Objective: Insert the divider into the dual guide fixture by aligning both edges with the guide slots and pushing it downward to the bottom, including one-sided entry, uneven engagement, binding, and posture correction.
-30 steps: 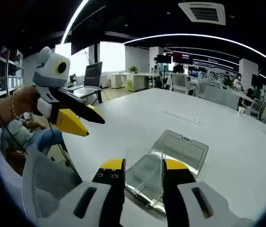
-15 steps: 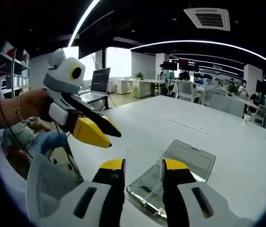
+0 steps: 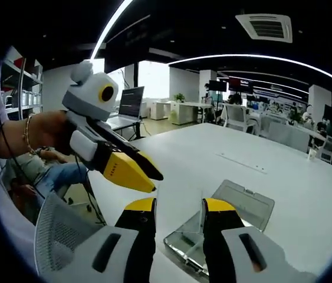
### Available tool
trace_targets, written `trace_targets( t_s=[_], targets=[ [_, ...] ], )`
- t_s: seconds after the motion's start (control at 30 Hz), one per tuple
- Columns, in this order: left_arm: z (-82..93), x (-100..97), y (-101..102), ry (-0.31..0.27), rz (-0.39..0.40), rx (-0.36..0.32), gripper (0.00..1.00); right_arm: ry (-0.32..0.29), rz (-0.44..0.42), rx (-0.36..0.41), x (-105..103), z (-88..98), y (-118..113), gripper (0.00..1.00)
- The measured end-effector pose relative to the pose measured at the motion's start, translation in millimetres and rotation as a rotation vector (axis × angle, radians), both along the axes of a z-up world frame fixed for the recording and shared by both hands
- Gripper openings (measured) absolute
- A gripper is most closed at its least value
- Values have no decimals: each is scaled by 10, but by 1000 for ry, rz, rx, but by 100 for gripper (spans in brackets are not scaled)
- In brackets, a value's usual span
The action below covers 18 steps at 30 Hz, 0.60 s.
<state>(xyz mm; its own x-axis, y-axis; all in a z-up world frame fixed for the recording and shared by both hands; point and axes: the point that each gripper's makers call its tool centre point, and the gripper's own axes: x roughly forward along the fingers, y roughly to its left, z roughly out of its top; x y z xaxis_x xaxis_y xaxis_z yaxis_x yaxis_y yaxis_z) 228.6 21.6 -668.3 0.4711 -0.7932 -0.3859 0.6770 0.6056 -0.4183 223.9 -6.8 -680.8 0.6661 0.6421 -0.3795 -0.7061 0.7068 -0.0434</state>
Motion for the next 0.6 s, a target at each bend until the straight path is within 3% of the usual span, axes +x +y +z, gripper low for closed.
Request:
trace_targets(
  t_s=[0.6],
  targets=[
    [-46,-26,-34,42,-11,-3,15,-22,30,-9,-47,28,116,26]
  ],
)
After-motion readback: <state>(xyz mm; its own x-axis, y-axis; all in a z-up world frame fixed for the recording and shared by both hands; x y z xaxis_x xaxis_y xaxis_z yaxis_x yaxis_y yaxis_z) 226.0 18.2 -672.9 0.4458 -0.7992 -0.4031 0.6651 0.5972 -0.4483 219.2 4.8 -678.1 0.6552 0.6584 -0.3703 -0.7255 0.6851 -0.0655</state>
